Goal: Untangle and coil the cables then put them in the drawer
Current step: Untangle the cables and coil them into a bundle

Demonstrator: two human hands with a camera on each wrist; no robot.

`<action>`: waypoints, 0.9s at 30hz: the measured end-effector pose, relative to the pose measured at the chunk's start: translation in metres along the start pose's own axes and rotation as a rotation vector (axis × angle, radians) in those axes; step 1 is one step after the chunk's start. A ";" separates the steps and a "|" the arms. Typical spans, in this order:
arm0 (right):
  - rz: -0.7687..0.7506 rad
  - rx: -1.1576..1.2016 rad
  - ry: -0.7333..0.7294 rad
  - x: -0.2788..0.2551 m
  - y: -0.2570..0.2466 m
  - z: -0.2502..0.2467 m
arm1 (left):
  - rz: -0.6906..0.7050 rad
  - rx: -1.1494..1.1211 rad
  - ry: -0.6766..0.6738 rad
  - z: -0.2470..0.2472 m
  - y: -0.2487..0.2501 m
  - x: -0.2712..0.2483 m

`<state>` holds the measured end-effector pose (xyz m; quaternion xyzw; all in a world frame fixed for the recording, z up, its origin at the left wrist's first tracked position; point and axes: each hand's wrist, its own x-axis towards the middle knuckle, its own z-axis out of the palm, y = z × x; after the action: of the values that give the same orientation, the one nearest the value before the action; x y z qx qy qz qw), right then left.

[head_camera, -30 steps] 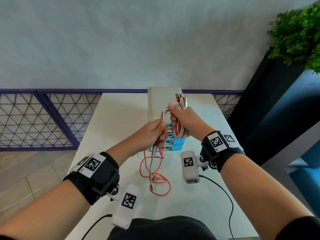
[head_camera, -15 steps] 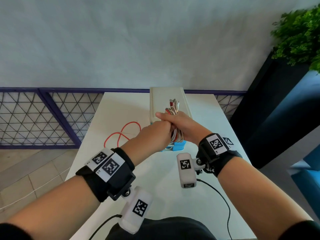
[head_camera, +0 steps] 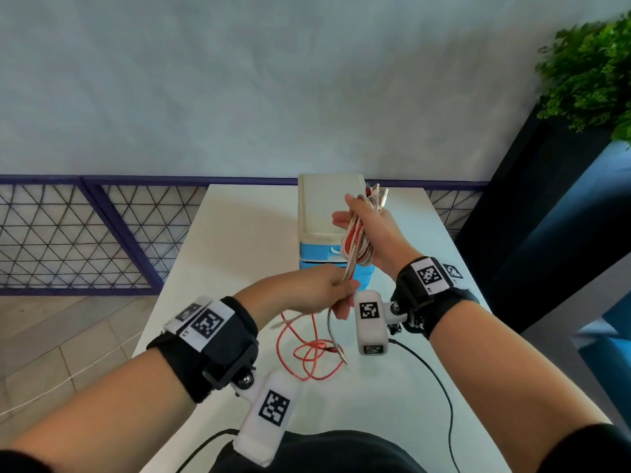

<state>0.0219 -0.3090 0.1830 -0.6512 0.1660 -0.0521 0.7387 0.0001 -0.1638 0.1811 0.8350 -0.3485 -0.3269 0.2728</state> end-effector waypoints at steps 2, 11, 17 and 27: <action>0.039 0.140 -0.083 -0.002 -0.002 0.001 | -0.007 -0.004 0.045 0.012 -0.005 0.003; 0.159 0.457 -0.145 -0.022 -0.004 0.017 | 0.080 0.053 0.232 0.027 -0.016 0.009; 0.040 0.383 -0.015 -0.016 -0.008 0.012 | 0.058 -0.222 0.124 0.024 -0.032 0.008; -0.120 0.099 0.105 -0.005 -0.010 -0.007 | -0.052 -0.826 -0.153 0.001 -0.046 -0.012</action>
<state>0.0167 -0.3160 0.1931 -0.6191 0.1623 -0.1385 0.7558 0.0120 -0.1269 0.1533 0.6372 -0.1865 -0.5071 0.5496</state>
